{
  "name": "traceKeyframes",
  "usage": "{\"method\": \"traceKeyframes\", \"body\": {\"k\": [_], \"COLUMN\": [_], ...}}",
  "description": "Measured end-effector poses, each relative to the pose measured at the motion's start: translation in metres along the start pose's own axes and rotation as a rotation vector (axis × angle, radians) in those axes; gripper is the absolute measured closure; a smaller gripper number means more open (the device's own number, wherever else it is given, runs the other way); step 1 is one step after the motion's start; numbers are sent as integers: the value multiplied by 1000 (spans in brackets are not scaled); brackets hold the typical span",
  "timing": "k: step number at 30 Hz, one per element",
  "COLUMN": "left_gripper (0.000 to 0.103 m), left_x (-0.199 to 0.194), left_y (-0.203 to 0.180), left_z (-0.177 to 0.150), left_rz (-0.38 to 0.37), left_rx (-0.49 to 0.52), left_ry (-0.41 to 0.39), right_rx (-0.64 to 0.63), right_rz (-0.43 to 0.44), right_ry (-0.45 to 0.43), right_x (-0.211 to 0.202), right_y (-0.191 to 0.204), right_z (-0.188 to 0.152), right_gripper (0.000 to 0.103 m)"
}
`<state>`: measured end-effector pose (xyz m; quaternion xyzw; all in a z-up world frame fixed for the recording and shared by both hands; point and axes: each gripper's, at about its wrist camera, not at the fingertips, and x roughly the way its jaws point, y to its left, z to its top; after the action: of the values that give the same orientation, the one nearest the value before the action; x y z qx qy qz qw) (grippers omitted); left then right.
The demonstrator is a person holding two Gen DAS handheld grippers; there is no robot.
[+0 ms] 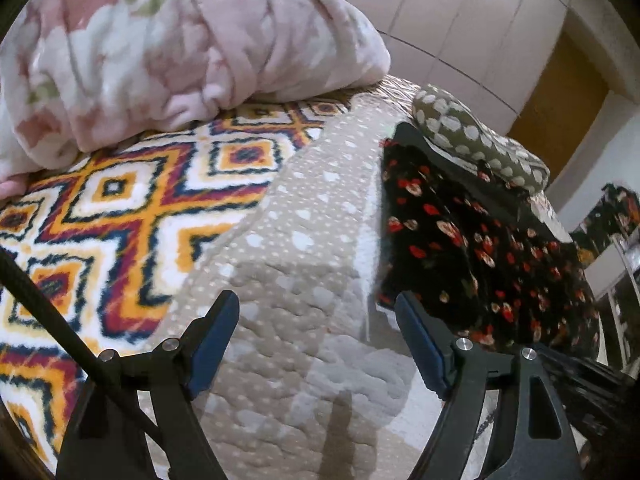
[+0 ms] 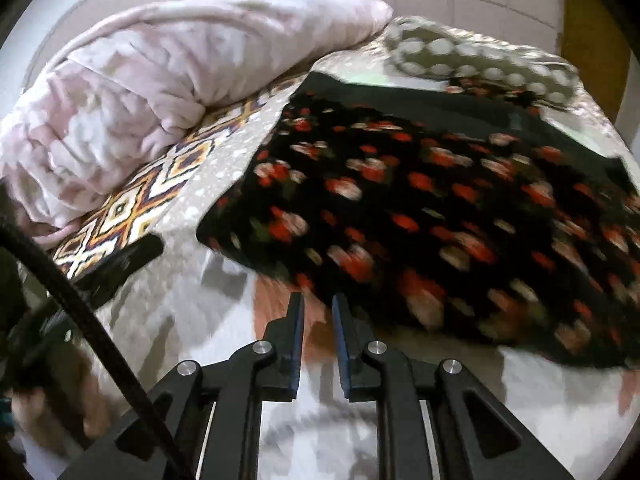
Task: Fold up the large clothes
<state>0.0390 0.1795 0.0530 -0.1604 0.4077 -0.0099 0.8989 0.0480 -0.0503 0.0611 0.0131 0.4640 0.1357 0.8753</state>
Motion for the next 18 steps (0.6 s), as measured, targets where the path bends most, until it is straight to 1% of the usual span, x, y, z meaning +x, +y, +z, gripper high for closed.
{"method": "traceKeyframes", "body": {"k": [1,3,7,8,10,11,12,14,18], "left_gripper": [24,24,24,24,24,24,24,24,24], "left_x": [1,3,6,6,4,3,1,2,10], "left_y": [-2,-10,-30,-34,-46,-51,-57,-65,-79], "left_z": [-1,-3,-13,-16,-22,-26,-30,-37,-53], "left_rz": [-4,-6,1,1,5,3,-5,-16,-13], "left_rx": [2,13,66,79,109,121,133,147,193], "left_ry": [4,11,30,37,41,39,37,42,73], "right_rx": [6,30,102,120,174,188,200,200,226], "right_rz": [-17,-78,-133,-136,-157,-165,-181,-228,-225], "right_ry": [-12,-46,-70,-71,-81,-88,-95,-108,-128], "right_x": [-9,-28,-46,-47,-49,-50,-49,-44,-35], "right_y": [-7,-30,-64,-70,-86,-92,-97,-102,-108], "right_z": [-7,-22,-47,-50,-62,-67,-72,-83,-98], "right_gripper": [84,83,83,83,78,72,70,70,68]}}
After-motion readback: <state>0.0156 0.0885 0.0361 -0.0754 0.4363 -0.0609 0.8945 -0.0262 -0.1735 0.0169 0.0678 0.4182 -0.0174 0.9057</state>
